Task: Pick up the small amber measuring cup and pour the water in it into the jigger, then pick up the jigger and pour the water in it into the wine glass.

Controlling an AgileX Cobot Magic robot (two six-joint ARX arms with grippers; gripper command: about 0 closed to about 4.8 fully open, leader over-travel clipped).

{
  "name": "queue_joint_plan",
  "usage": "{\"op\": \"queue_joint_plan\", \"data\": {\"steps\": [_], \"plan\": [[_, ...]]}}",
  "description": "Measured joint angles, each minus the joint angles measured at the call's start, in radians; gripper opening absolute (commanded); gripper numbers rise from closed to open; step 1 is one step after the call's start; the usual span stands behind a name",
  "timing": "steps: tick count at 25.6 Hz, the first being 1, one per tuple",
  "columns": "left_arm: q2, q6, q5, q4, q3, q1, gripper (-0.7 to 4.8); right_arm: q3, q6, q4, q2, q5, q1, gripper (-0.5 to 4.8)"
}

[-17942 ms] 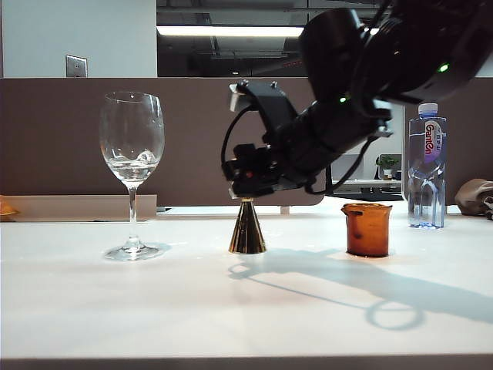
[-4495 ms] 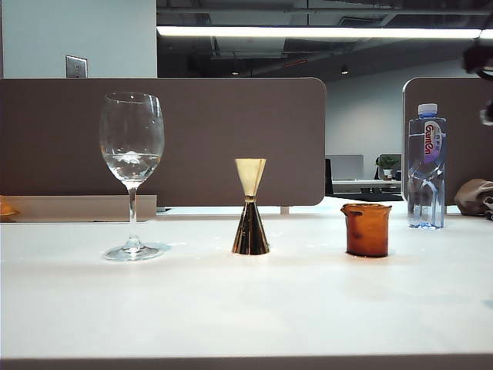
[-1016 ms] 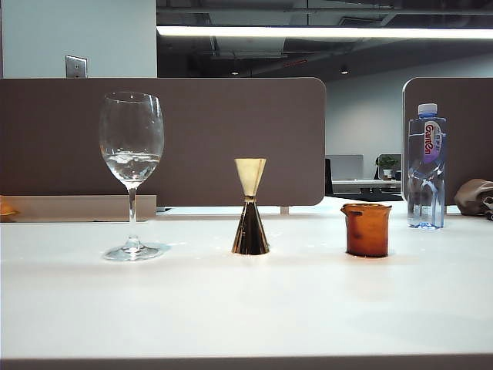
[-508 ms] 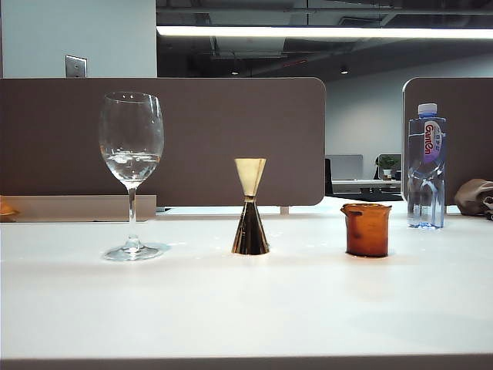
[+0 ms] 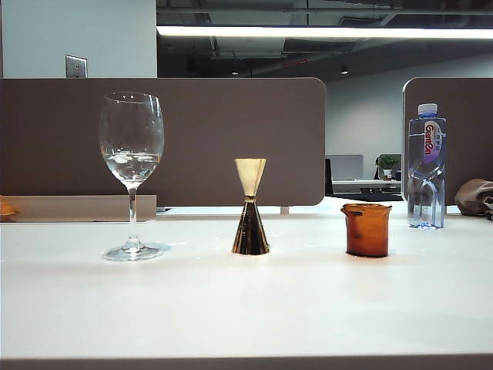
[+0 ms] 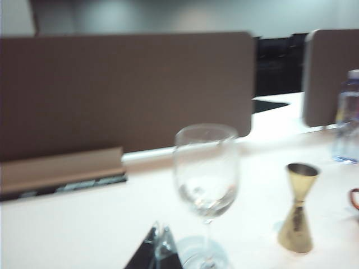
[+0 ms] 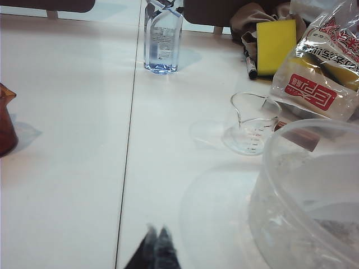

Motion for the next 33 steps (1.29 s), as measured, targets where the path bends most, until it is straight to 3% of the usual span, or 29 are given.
{"op": "queue_joint_plan", "data": {"steps": [12,20,28,33], "plan": [[0.000,-0.064,-0.030,-0.061,-0.066,0.081,-0.02,0.000,0.000,0.000,0.000,0.000,0.000,0.00],[0.000,-0.067,-0.028,-0.287,-0.066,0.162,-0.02,0.000,0.000,0.000,0.000,0.000,0.000,0.00],[0.001,-0.067,-0.027,-0.292,-0.065,0.246,-0.02,0.000,0.000,0.000,0.000,0.000,0.000,0.00],[0.001,-0.067,-0.027,-0.291,-0.065,0.247,-0.02,0.000,0.000,0.000,0.000,0.000,0.000,0.00]]}}
